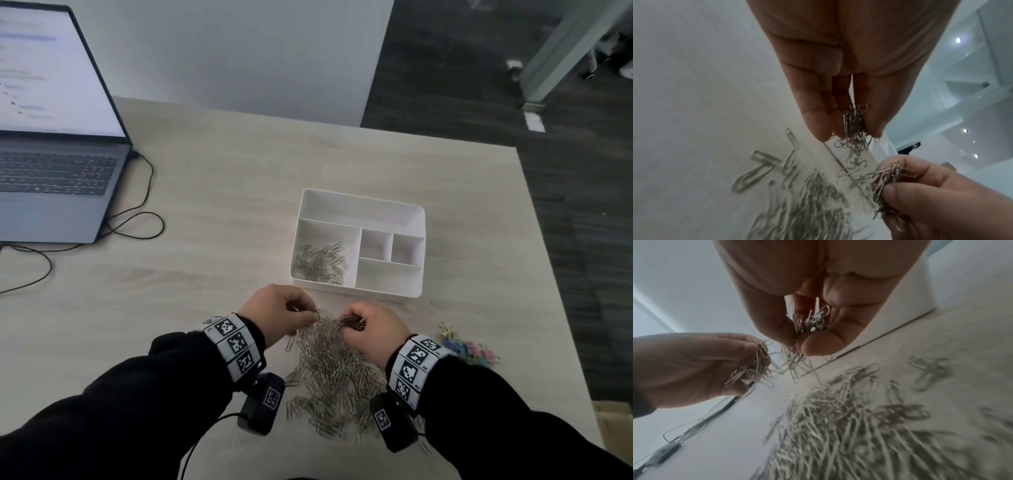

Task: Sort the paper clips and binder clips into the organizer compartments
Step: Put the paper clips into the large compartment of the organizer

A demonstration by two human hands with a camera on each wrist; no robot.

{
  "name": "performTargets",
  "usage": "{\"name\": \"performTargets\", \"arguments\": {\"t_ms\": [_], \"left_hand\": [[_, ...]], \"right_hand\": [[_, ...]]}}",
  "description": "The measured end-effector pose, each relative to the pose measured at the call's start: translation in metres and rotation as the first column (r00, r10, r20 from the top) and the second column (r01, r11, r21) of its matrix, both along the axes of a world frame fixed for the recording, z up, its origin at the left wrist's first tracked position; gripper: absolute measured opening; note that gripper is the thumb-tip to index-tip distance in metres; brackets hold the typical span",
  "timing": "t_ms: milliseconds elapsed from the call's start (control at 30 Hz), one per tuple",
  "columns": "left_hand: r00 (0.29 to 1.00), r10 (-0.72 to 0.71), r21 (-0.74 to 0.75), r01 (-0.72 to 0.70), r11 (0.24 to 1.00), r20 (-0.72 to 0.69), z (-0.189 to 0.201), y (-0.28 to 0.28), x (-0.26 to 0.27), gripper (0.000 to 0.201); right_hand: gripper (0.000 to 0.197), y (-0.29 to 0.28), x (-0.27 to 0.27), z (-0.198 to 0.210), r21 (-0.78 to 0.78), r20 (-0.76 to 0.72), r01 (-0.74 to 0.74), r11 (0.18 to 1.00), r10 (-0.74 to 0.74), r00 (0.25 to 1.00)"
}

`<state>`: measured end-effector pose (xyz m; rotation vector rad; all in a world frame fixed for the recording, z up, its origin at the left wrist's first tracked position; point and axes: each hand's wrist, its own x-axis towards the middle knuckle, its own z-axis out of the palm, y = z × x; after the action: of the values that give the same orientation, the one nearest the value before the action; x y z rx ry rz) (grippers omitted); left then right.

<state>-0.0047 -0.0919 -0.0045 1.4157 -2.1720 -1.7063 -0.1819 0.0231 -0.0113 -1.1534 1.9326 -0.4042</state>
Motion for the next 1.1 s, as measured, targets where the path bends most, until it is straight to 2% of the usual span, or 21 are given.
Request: {"name": "performTargets", "arguments": {"t_ms": [100,233,433,600,700,800,967,1100], "left_hand": [[0.994,0.082,0.048,-0.079,0.996,-0.066,0.013,-0.015,-0.008,0.005],[0.985,0.148,0.037,-0.145,0.989,-0.092,0.019,-0.037,-0.019,0.005],[0.979,0.193,-0.062,-0.198,0.978,-0.069,0.019,-0.063,-0.046,0.007],[0.995,0.089,-0.246,-0.074,0.966,0.049,0.017,-0.075,-0.061,0.005],[0.991,-0.012,-0.288,0.051,0.956,0.134,0.017,-0.077,-0.066,0.012],[0.984,-0.056,-0.285,0.103,0.953,0.168,0.017,-0.075,-0.066,0.022],[0.984,-0.085,-0.315,0.130,0.940,0.154,0.018,-0.069,-0.058,0.029],[0.992,-0.050,-0.338,0.085,0.937,0.113,0.019,-0.062,-0.046,0.028]], "right_hand": [[0.008,-0.014,0.000,0.009,0.010,0.036,0.040,0.999,-0.041,0.999],[0.009,-0.032,0.001,0.020,-0.035,0.069,0.084,0.996,-0.081,0.994],[0.011,-0.049,-0.004,0.026,-0.028,0.133,0.144,0.989,-0.139,0.981],[0.009,-0.068,-0.006,0.027,0.006,0.245,0.299,0.954,-0.291,0.925],[0.012,-0.080,-0.005,0.023,0.031,0.332,0.373,0.927,-0.361,0.871],[0.019,-0.087,-0.001,0.020,0.033,0.367,0.382,0.924,-0.367,0.855],[0.028,-0.093,0.000,0.014,0.009,0.287,0.358,0.934,-0.346,0.893],[0.033,-0.093,0.001,0.015,0.009,0.269,0.360,0.933,-0.349,0.898]]}}
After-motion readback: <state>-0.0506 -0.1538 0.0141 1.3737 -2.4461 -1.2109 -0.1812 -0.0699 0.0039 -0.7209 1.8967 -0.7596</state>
